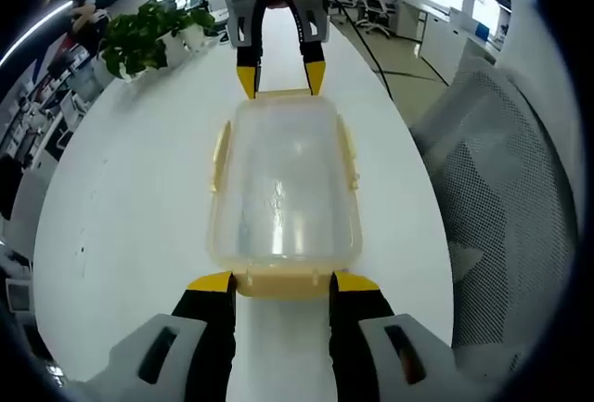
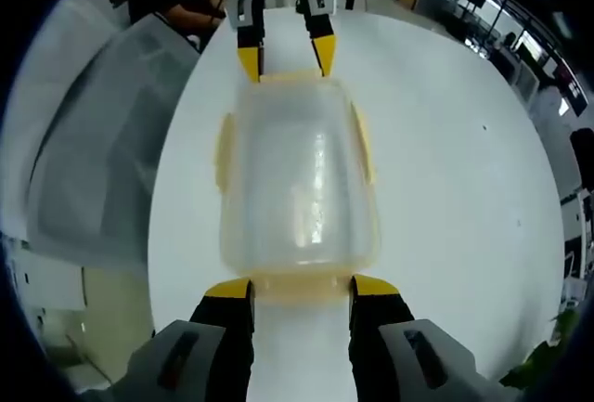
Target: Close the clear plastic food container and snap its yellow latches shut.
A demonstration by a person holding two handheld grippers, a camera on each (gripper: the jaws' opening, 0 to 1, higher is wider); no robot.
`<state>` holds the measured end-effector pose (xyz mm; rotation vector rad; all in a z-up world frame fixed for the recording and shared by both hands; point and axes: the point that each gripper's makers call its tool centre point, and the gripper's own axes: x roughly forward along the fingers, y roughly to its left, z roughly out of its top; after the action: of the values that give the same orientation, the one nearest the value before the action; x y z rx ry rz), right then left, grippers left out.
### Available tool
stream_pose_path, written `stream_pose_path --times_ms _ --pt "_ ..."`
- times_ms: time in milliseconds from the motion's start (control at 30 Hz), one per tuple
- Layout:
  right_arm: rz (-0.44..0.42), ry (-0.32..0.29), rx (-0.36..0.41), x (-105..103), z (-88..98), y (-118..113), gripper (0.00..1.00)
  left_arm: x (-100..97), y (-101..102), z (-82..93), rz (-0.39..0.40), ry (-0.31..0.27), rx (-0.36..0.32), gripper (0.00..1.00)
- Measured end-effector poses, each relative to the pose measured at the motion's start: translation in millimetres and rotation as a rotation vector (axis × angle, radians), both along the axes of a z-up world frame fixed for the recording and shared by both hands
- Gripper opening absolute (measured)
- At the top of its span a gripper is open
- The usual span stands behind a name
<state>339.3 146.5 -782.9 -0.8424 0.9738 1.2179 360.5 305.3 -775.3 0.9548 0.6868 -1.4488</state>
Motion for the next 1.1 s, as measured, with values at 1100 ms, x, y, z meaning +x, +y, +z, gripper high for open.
stream_pose_path --times_ms 1100 --pt "-0.035 0.071 -0.015 -3.0 -9.6 -12.4 0.45 -5.7 16.8 -16.0 0.023 0.079 -0.001 0.52"
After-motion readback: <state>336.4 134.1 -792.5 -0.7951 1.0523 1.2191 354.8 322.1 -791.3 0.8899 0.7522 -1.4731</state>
